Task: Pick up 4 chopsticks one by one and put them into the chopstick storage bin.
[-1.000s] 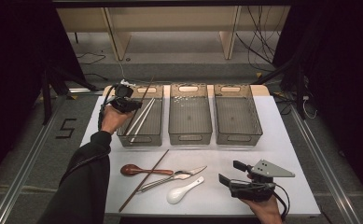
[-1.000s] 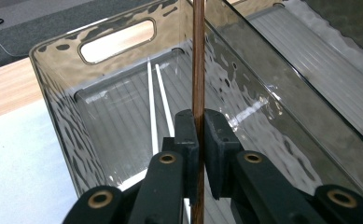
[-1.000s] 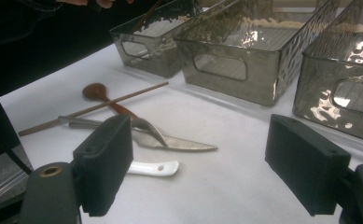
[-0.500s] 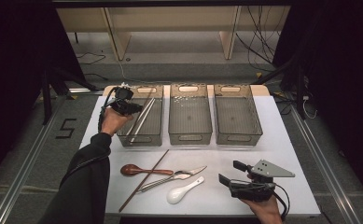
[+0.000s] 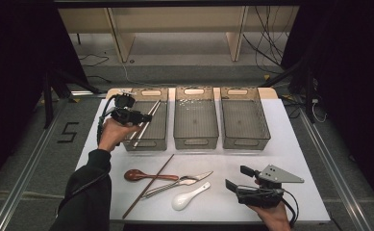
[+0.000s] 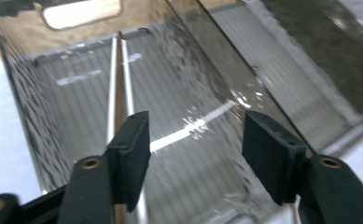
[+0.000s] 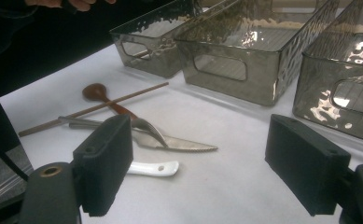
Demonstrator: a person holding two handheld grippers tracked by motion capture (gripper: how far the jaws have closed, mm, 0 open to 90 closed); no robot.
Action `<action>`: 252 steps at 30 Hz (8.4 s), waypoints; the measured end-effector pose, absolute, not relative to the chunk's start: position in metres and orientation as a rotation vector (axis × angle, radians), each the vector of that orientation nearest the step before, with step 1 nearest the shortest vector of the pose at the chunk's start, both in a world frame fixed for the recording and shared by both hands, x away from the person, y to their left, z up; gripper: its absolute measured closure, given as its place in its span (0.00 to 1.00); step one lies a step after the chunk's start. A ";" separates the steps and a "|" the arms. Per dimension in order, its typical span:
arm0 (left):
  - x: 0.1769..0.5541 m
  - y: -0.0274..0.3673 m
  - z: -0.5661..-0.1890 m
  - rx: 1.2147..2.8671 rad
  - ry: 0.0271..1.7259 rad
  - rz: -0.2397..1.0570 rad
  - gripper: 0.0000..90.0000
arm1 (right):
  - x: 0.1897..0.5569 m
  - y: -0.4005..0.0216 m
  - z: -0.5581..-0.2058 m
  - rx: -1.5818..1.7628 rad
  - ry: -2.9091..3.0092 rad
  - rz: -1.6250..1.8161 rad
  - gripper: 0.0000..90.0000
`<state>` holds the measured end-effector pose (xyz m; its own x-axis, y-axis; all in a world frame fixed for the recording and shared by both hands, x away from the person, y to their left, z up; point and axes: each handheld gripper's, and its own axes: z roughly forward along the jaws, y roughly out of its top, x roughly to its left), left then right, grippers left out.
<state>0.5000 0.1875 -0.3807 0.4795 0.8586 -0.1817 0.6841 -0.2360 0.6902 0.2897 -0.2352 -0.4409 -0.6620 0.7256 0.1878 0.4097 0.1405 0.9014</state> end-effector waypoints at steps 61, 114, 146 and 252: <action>0.384 0.166 -0.420 2.224 1.211 0.198 0.22 | 0.288 -0.234 -0.441 1.090 2.131 1.529 0.26; 0.369 0.146 -0.466 2.518 1.140 0.087 0.90 | 0.288 -0.234 -0.441 1.080 2.136 1.520 0.26; 0.369 0.154 -0.451 2.473 1.112 0.116 0.94 | 0.288 -0.234 -0.441 1.082 2.137 1.523 0.26; 0.489 0.161 -0.346 2.155 1.049 0.450 0.94 | 0.290 -0.234 -0.442 1.094 2.137 1.521 0.26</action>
